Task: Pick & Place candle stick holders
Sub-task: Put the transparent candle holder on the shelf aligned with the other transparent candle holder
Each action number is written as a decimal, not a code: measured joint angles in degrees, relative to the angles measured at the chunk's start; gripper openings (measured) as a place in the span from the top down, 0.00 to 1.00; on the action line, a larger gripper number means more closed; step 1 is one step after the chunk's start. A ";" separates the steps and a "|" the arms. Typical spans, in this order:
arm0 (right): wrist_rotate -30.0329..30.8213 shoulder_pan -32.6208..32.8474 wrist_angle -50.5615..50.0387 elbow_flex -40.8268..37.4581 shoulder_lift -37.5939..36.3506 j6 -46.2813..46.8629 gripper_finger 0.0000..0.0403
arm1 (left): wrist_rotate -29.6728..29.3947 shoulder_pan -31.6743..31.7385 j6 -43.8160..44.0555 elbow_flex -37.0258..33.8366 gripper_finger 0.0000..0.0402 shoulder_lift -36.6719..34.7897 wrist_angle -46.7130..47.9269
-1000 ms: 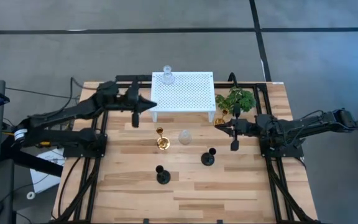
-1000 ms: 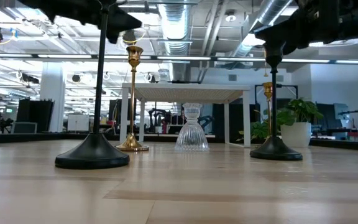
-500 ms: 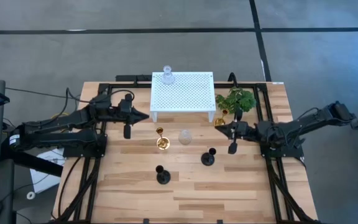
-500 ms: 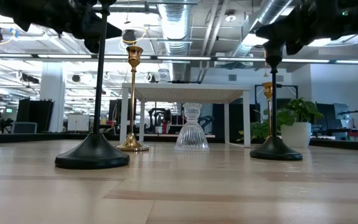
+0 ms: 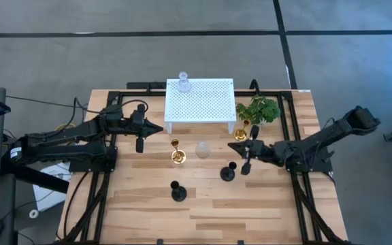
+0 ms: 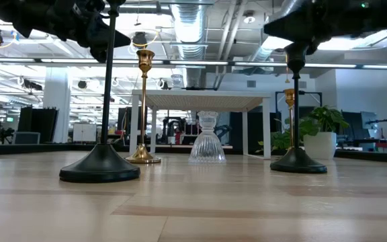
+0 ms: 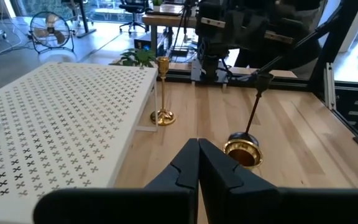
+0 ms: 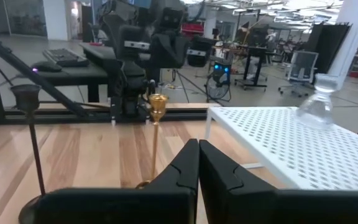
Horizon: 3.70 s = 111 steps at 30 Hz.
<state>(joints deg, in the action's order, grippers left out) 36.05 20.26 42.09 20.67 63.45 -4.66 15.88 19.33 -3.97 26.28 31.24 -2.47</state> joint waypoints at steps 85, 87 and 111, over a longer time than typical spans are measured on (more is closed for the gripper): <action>-28.92 -18.51 -75.74 55.25 41.59 -14.51 0.61 | 0.02 0.01 0.20 0.09 0.98 0.04 0.34; -28.72 -18.94 -76.49 55.15 42.04 -14.63 0.67 | 0.02 0.02 0.20 0.09 0.98 0.04 0.36; -27.48 -18.66 -87.32 63.68 42.96 -14.79 0.96 | 0.02 0.02 0.38 0.09 0.99 0.09 0.64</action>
<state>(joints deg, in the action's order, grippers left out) 8.57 1.60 -45.24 84.35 106.41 -19.44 15.90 19.35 -3.59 26.37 31.33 -1.83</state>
